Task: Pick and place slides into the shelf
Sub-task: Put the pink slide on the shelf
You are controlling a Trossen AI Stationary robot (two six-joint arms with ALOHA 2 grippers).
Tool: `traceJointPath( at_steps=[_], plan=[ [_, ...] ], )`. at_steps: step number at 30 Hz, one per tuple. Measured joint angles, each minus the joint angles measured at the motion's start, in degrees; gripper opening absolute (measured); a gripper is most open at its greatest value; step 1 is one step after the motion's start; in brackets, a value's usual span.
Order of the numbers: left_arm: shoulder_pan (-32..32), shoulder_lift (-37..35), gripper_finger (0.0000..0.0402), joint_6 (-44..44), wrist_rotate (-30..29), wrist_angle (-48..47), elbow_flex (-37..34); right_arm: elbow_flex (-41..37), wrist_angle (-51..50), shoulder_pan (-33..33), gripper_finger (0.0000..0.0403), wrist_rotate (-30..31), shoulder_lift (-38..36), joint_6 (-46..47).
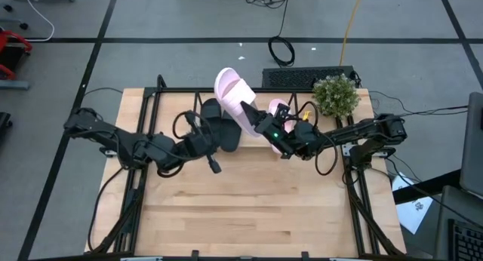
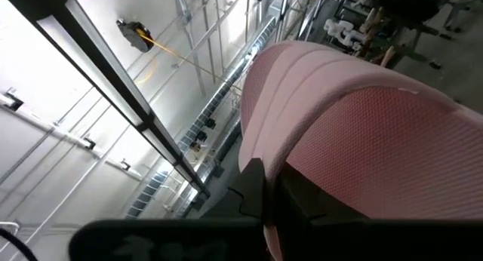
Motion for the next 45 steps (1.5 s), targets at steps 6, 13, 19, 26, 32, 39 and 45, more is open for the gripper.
traceJointPath(
  at_steps=[6, 13, 19, 26, 32, 39, 45],
  plan=[
    [-0.15, 2.26, 0.0133, 0.21, -3.43, 3.99, 0.04, 0.0, -0.04, -0.42, 0.0002, 0.03, 0.0, 1.09],
    [-0.8, 3.38, 0.0192, 8.57, -7.99, 6.31, 1.59, 0.0, -0.22, -2.03, 0.0002, 0.17, 0.0, 1.74],
    [-0.1, 4.11, 0.0198, 10.84, -9.17, 4.61, 3.55, 0.02, 0.05, -3.85, 0.0002, -2.25, 0.0, 2.99],
    [0.07, 5.84, 0.0198, 10.96, -8.64, 3.1, 5.27, 0.04, 0.05, -4.63, 0.0002, -7.15, 0.0, 2.42],
    [0.19, 6.6, 0.0198, 10.51, -9.23, 2.53, 5.68, 0.04, 0.74, -5.66, 0.0002, -10.51, 0.0, 1.07],
    [0.94, 6.53, 0.0198, 7.76, -8.64, 0.86, 5.77, 0.04, -0.21, -5.75, 0.0002, -11.84, -0.02, 1.57],
    [0.23, 6.38, 0.0198, 10.83, -12.63, 3.0, 5.76, 0.04, 0.42, -5.73, 0.0001, -16.71, -0.02, 7.28]
  ],
)
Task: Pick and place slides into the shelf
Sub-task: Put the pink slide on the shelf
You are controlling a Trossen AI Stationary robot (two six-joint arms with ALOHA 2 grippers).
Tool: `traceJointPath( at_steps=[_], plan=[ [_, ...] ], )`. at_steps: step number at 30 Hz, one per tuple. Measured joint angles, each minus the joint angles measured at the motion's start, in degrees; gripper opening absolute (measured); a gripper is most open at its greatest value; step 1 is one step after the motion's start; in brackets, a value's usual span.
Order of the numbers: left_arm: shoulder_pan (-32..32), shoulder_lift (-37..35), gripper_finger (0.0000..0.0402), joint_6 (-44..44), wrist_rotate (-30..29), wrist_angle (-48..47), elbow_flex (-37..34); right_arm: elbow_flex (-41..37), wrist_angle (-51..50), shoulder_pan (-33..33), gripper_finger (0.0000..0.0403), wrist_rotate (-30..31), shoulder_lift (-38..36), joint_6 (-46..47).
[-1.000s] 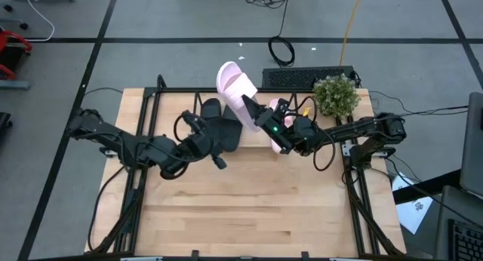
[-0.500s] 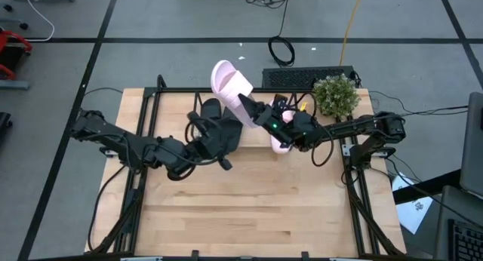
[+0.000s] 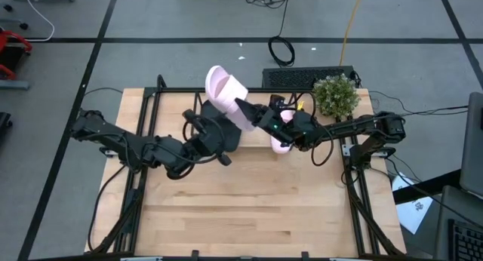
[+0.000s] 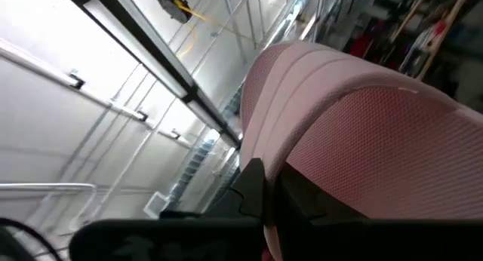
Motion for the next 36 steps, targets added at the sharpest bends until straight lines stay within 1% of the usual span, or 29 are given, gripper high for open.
traceJointPath(
  at_steps=[2, 3, 6, 9, 12, 14, 17, 21, 22, 28, 33, 36],
  plan=[
    [-0.63, -0.16, 0.0198, 2.61, -3.13, 0.01, 0.48, 0.0, 0.0, 0.02, 0.0001, -1.84, 0.0, 2.34],
    [-0.94, -0.18, 0.0198, 2.97, -3.55, 0.16, 0.99, 0.0, 0.11, 0.02, 0.0001, -2.63, 0.0, 3.45],
    [-1.63, -0.27, 0.0198, 2.81, -3.61, -1.53, 1.84, 0.06, 1.47, 0.04, 0.0001, -2.98, 0.0, 5.2],
    [-1.73, 0.04, 0.0198, -0.42, -3.57, -5.47, 1.85, 1.57, 0.88, -0.02, 0.0001, -4.39, 0.0, 4.95],
    [-1.67, 0.14, 0.0198, -4.25, -3.61, -8.64, 1.84, 4.64, -4.45, 0.02, 0.0001, -6.44, -0.06, 4.22],
    [-1.69, 0.11, 0.0198, -4.74, -3.64, -8.83, 1.84, 6.82, -8.44, 0.06, 0.0001, -7.36, -0.06, 3.41],
    [-1.93, 0.11, 0.0198, -1.47, -4.06, -8.3, 1.84, 10.02, -13.55, -0.24, 0.0001, -8.84, 0.0, 1.46],
    [-2.11, 0.11, 0.0198, 6.15, -10.44, -6.21, 1.84, 11.71, -15.47, -0.33, 0.0001, -11.26, -0.07, 0.81],
    [-1.97, 0.11, 0.0198, 7.01, -10.95, -5.38, 1.84, 11.92, -15.69, -0.31, 0.0001, -11.3, -0.07, 0.68],
    [-0.77, 0.11, 0.0198, 11.46, -11.19, 1.26, 1.84, 12.1, -16.22, -0.33, 0.0001, -10.55, -0.07, 0.73],
    [0.08, 0.11, 0.0198, 12.77, -10.21, 1.37, 1.82, 12.09, -16.25, -0.33, 0.0001, -9.82, -0.09, 0.17],
    [0.08, 0.11, 0.0197, 15.19, -10.19, 1.78, 1.82, 12.09, -16.46, -0.31, 0.0001, -9.84, -0.09, 0.37]
  ],
)
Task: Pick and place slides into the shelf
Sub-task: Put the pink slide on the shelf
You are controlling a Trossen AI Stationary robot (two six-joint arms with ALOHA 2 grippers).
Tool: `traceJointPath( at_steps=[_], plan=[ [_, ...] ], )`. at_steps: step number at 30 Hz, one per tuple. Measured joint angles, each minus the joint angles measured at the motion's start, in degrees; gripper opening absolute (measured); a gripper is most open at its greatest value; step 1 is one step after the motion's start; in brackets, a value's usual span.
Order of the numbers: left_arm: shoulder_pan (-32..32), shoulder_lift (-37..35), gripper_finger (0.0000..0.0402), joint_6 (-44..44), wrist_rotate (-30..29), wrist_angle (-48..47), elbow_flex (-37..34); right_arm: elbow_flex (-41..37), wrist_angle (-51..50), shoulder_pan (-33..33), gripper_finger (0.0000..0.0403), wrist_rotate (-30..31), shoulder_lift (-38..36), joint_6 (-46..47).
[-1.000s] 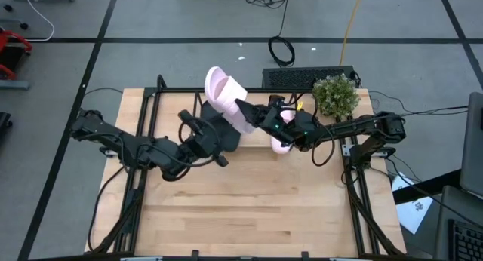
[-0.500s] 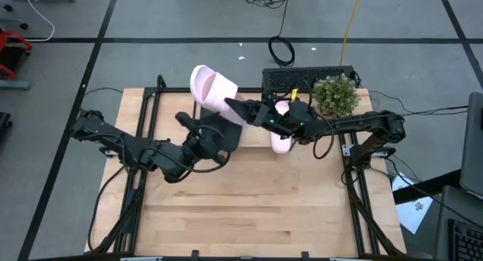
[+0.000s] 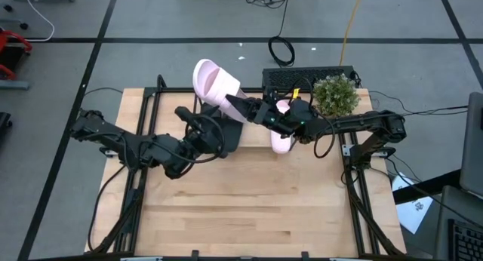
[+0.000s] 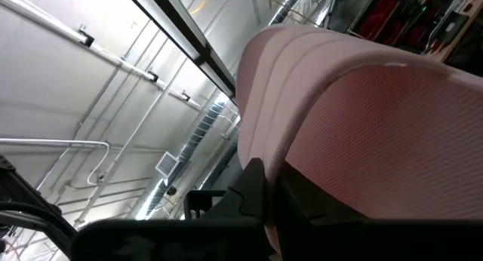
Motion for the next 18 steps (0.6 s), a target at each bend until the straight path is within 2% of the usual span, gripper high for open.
traceJointPath(
  at_steps=[6, 11, 18],
  plan=[
    [0.46, 0.04, 0.0197, 5.89, -2.59, 1.06, -0.02, 0.02, -0.6, 0.17, 0.0, -0.14, 0.0, 1.82],
    [1.46, 0.1, 0.0197, 5.57, 0.15, 2.82, -0.09, 0.02, -0.24, 0.5, 0.0, 0.22, -0.06, 2.5],
    [1.46, 0.74, 0.0192, 9.45, -1.95, 6.68, -0.09, 0.02, 0.29, 0.72, 0.0, 1.33, 0.02, 3.04]
  ],
)
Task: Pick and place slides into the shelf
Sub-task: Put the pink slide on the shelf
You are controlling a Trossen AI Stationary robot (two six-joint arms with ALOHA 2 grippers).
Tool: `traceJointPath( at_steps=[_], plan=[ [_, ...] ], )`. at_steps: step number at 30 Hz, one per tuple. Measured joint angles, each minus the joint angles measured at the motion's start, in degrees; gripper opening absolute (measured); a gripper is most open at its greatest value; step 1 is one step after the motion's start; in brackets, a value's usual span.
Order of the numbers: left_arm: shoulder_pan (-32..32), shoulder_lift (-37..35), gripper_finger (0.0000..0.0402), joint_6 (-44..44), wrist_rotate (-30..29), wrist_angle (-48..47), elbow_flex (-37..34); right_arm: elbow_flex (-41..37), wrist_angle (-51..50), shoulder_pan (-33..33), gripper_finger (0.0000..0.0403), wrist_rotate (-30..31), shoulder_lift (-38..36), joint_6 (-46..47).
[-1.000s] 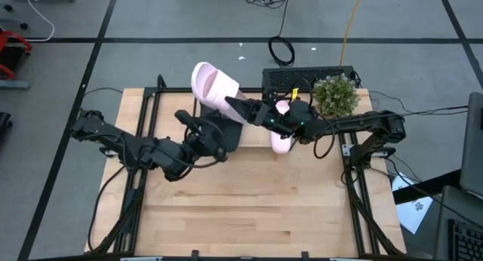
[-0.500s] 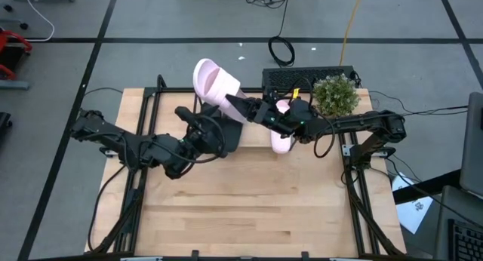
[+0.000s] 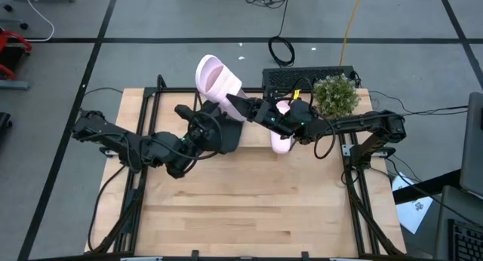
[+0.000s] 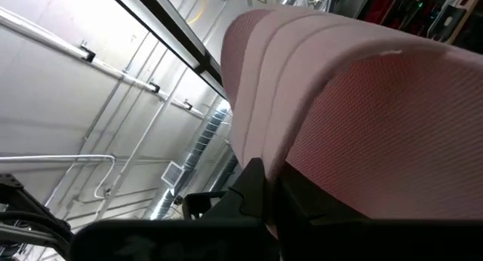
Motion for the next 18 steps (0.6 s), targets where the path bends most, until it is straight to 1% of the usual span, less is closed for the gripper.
traceJointPath(
  at_steps=[3, 8, 11, 14, 18],
  plan=[
    [0.0, 0.0, 0.0169, 1.48, -1.6, 0.93, 0.0, -0.02, 0.03, 0.03, 0.0, -0.02, 0.09, 0.04],
    [0.18, -0.04, 0.0114, 4.59, -1.74, 2.51, 0.0, -0.04, 0.39, 0.68, 0.0, 0.11, 0.09, 0.3],
    [0.82, -0.08, 0.0088, 3.55, -1.42, 2.53, 0.0, -0.06, 0.57, 0.76, 0.0, 0.26, 0.09, 1.12],
    [1.05, 0.3, 0.0078, 0.45, -1.37, 2.68, 0.06, -0.09, 0.62, 0.79, 0.0, 0.27, 0.09, 1.09],
    [-0.48, 0.52, 0.0086, 0.22, -2.86, 3.34, 0.11, -0.11, 0.57, 0.83, 0.0, -0.13, 0.09, -0.15]
  ],
)
